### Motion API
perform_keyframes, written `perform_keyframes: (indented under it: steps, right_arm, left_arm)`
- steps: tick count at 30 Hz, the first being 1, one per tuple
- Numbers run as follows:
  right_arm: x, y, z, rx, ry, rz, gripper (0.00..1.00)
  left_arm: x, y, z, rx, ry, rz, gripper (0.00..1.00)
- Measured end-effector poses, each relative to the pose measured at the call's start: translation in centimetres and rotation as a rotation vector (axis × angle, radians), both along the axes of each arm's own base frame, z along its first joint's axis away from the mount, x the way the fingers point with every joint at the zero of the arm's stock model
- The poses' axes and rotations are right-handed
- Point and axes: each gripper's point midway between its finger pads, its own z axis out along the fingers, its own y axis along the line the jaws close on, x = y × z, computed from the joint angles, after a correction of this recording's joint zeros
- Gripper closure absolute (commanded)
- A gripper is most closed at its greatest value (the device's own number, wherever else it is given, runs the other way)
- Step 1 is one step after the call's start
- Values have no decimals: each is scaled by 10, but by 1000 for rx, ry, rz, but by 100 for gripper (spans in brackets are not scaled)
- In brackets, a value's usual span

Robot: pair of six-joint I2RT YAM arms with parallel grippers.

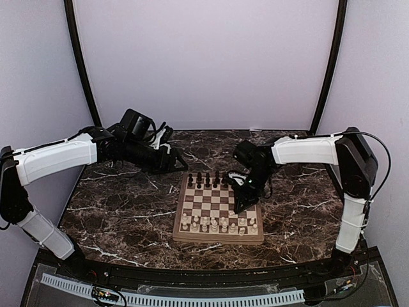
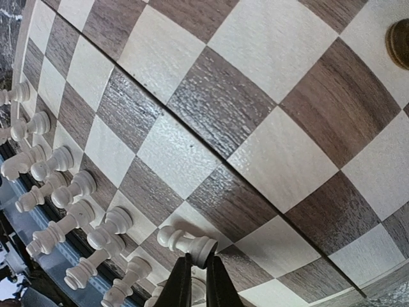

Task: Set up the chess pieces on the board
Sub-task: Move the pawn on the chessboard.

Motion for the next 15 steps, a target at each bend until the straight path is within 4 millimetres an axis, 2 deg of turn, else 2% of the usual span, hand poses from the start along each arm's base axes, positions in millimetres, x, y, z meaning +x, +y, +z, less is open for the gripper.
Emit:
perform_keyframes:
  steps: [6,15]
  right_arm:
    - [6,-4,-1,96,61,-89,93]
    - [17,-21,-1,197,113,-213,95]
  left_arm:
    - [-2,1,-1,10,1,-9,25]
    - [-3,0,0,5,-1,-22,25]
